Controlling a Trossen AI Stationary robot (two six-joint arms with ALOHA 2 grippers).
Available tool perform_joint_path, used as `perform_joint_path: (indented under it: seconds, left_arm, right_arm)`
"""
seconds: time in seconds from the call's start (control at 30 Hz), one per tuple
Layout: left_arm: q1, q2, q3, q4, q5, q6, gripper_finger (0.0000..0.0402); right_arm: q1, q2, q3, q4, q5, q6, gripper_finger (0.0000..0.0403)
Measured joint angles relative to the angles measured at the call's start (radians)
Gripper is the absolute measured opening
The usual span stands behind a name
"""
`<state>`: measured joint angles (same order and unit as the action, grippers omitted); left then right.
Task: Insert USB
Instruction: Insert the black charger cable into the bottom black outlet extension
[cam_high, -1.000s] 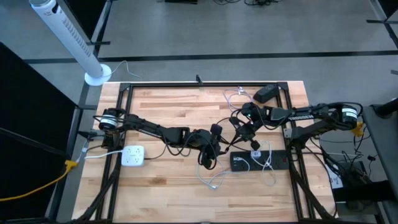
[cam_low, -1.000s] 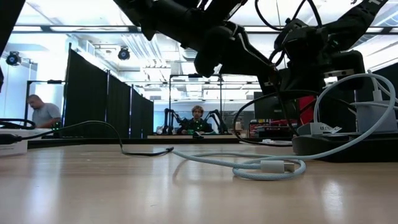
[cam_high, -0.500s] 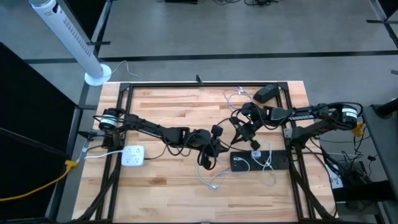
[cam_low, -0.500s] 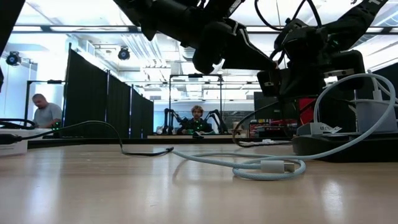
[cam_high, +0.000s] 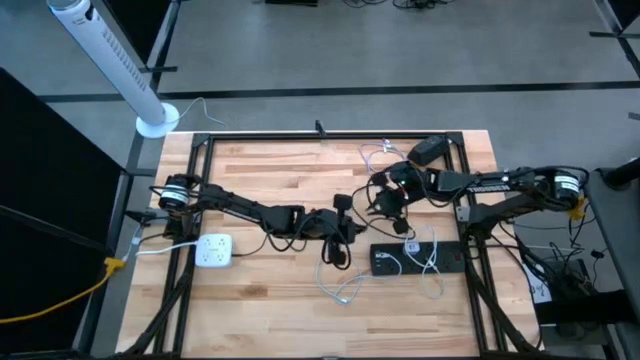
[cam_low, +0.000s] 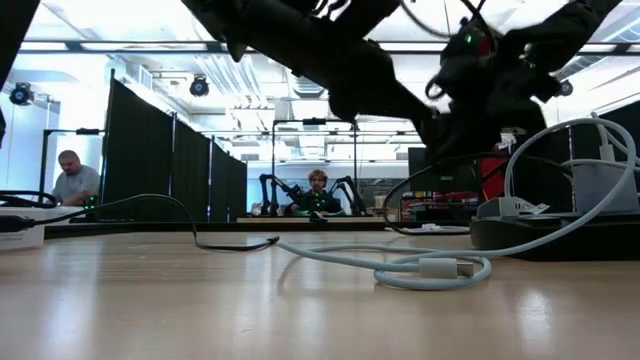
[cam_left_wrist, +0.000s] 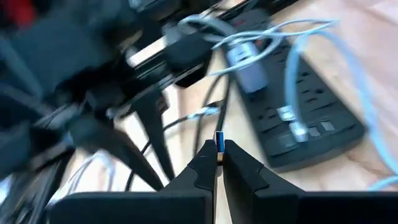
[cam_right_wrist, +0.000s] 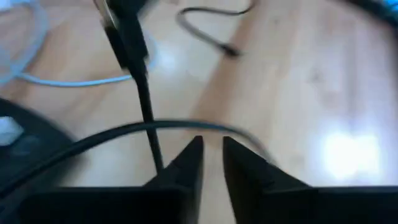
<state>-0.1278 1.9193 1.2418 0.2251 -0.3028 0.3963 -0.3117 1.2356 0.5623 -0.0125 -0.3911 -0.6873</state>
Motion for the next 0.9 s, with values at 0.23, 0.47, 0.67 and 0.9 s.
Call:
perform_joint_path:
  seconds: [0.23,0.47,0.67,0.9]
  left_arm:
    - [-0.009,-0.013,-0.039,-0.048,-0.442,-0.130,0.0002]
    - [-0.041,-0.091,-0.194,0.272,-0.506,-0.083,0.0002]
    - [-0.071,-0.200,-0.396,0.662,-0.434,-0.013,0.0002]
    - [-0.074,-0.237,-0.607,1.143,-0.255,0.031,0.0002]
  right_arm:
    - [-0.026,-0.148,0.002,0.177,0.230,0.078,0.0121]
    - [-0.115,-0.113,-0.105,0.568,-0.197,0.248,0.0106]
    - [-0.115,0.023,-0.125,0.906,-0.293,0.442,0.0106]
    - [-0.074,0.256,-0.079,1.236,-0.327,0.624,0.0162]
